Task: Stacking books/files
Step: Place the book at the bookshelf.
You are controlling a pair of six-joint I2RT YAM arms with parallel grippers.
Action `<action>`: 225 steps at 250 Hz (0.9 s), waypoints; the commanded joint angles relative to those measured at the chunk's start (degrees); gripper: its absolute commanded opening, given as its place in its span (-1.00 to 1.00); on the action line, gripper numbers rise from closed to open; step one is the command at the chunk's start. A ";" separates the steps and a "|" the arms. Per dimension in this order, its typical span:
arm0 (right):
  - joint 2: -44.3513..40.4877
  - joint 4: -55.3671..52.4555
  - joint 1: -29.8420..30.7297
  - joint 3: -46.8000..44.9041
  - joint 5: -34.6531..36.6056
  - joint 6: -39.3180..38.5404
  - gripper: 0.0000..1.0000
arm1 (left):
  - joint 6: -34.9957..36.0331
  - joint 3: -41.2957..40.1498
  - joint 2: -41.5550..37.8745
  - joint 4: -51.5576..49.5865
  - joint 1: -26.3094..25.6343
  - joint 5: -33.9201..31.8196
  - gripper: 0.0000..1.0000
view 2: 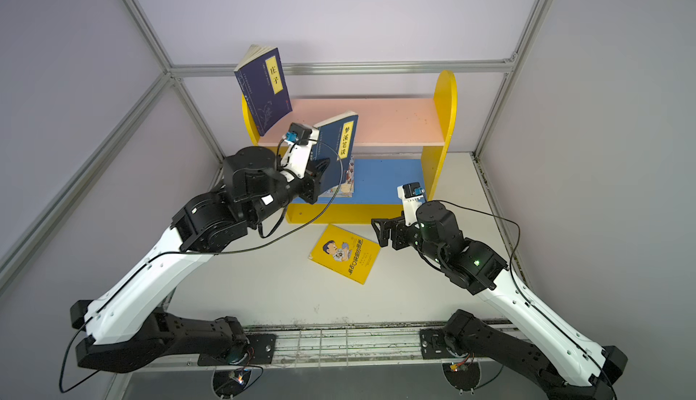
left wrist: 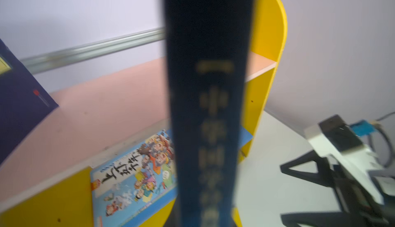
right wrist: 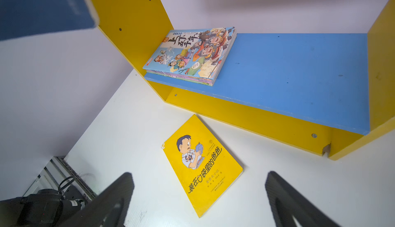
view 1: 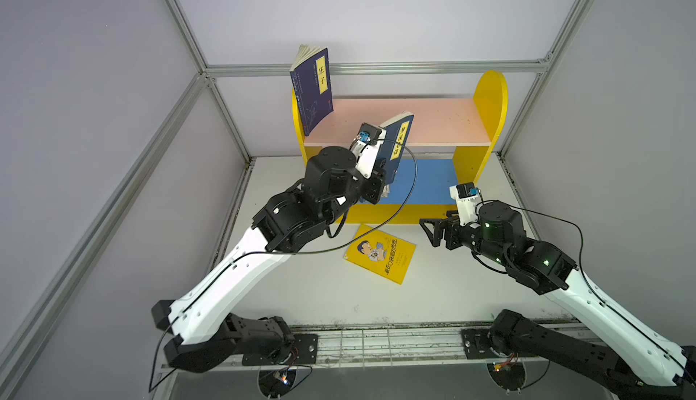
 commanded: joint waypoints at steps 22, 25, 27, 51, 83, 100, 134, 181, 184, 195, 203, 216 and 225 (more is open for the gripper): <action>0.95 3.46 0.03 1.51 -3.13 -0.21 0.99 | 10.91 11.70 9.60 4.11 5.40 -10.16 -1.00; 1.03 3.65 0.07 1.59 -3.28 -0.16 0.99 | 10.81 12.05 10.00 4.37 5.91 -10.22 -1.00; 1.04 3.74 0.05 1.45 -3.41 -0.09 0.99 | 10.80 12.30 10.28 4.58 6.22 -10.28 -1.00; 1.54 4.29 0.06 1.71 -4.16 0.14 1.00 | 8.47 14.47 13.07 5.38 10.75 -8.85 -1.00; 2.40 4.60 0.04 2.26 -4.93 0.10 0.99 | 4.56 13.46 14.21 7.40 16.05 -5.49 -1.00; 2.71 4.65 0.00 2.55 -5.20 -0.16 1.00 | 4.37 12.10 14.30 9.49 17.44 -5.60 -1.00; 3.42 4.29 0.07 3.16 -5.09 -0.86 0.99 | 5.87 8.73 13.04 15.47 18.21 -6.42 -1.00; 4.46 4.90 0.00 3.45 -5.06 -1.20 0.99 | 9.72 3.72 11.23 26.44 18.33 -8.33 -1.00; 4.55 4.98 0.04 3.33 -5.11 -1.13 0.99 | 9.99 3.33 11.14 27.20 18.33 -8.33 -1.00; 4.91 5.20 0.03 3.41 -5.27 -1.08 1.00 | 11.01 2.15 10.87 29.79 18.37 -8.78 -1.00; 5.05 5.34 0.00 3.41 -5.40 -0.99 0.99 | 11.67 1.43 10.75 31.46 18.39 -9.04 -1.00; 5.30 5.35 0.05 3.51 -5.55 -0.96 0.99 | 12.60 0.73 10.95 33.23 18.59 -8.96 -1.00; 5.42 5.33 0.00 3.52 -5.59 -1.00 0.99 | 12.72 0.94 11.36 33.42 18.82 -8.91 -1.00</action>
